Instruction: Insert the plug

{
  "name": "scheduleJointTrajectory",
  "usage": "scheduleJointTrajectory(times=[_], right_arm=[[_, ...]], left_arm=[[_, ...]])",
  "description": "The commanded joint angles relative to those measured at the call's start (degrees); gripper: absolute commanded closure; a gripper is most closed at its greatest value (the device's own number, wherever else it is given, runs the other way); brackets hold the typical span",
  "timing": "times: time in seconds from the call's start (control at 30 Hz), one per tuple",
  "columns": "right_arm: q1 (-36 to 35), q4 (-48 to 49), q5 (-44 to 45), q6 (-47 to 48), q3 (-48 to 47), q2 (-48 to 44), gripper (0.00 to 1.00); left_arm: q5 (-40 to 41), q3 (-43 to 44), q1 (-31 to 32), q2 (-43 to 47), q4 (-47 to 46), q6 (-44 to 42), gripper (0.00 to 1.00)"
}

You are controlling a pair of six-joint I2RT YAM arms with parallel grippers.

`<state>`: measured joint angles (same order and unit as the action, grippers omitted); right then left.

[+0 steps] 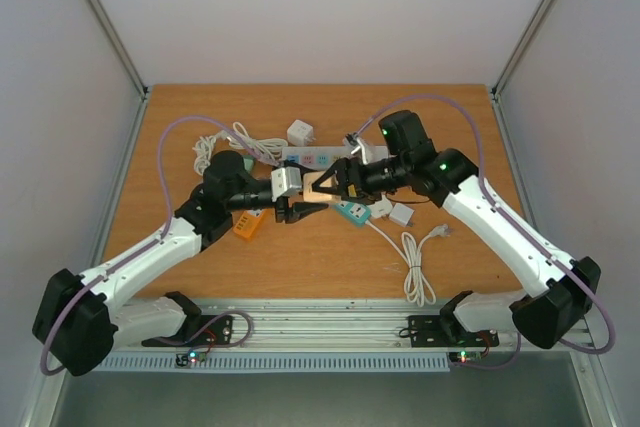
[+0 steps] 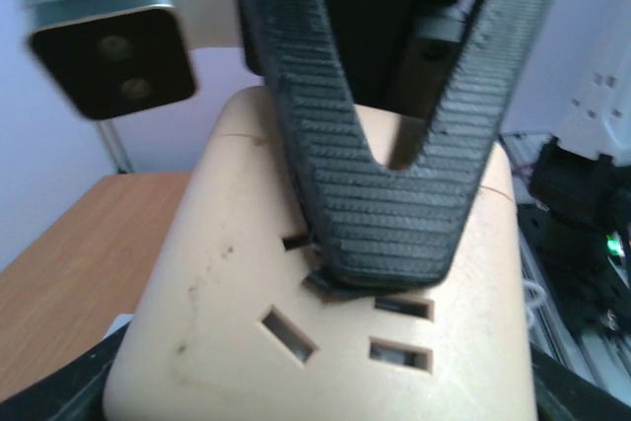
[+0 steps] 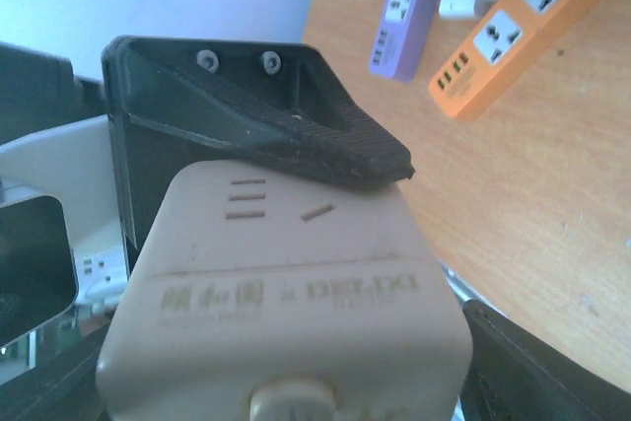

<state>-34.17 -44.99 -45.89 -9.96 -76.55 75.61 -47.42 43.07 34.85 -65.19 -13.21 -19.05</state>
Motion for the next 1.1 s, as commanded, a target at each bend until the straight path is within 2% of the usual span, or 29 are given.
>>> scheduleJointTrajectory(times=[0.0,0.13,0.23,0.27,0.33,0.43,0.47,0.63,0.73,0.87,0.93,1.07], right_arm=[[-0.73,16.28,10.7,-12.53,6.28,-3.66,0.23],[-1.22,24.85,14.02,-17.47,10.28,-5.16,0.26],[-1.33,26.61,13.1,-17.81,9.76,-3.87,0.41],[-1.29,26.27,12.73,-17.19,9.08,-3.4,0.47],[-1.3,23.15,14.48,-14.76,7.0,-2.95,0.55],[-0.18,15.46,17.71,-8.17,1.85,-2.01,0.58],[0.73,11.81,18.38,-5.78,0.19,-1.47,0.58],[7.24,-2.17,20.32,6.65,-7.65,4.82,0.58],[9.81,-7.63,25.95,12.18,-10.43,8.92,0.58],[11.12,-11.41,36.86,15.67,-12.85,14.84,0.58],[11.63,-11.44,39.8,16.59,-13.5,17.42,0.58],[12.88,-9.57,42.66,18.02,-14.88,22.43,0.58]], left_arm=[[6.56,-1.17,0.31,0.13,-19.16,13.06,0.56],[9.36,-1.9,0.31,-0.22,-20.98,17.13,0.56],[10.73,-1.81,0.3,-0.29,-20.45,18.16,0.53],[11.52,-1.92,0.3,-0.24,-20.21,18.25,0.49],[14.31,-2.29,0.3,0.36,-19.03,19.84,0.35],[22.63,-2.94,0.26,2.45,-14.9,21.61,0.03],[25.89,-2.96,0.26,3.33,-13.03,22.15,0.01],[40.29,-1.59,0.26,7.36,0.37,24.65,0.01],[49.64,-0.57,0.18,10.52,9.22,27.57,0.01],[61.49,3.18,0.09,14.9,25.82,34.81,0.0],[63.46,6.55,-0.32,15.51,34.3,39.14,0.01],[61.87,12.37,-1.43,14.34,46.21,38.93,0.01]])
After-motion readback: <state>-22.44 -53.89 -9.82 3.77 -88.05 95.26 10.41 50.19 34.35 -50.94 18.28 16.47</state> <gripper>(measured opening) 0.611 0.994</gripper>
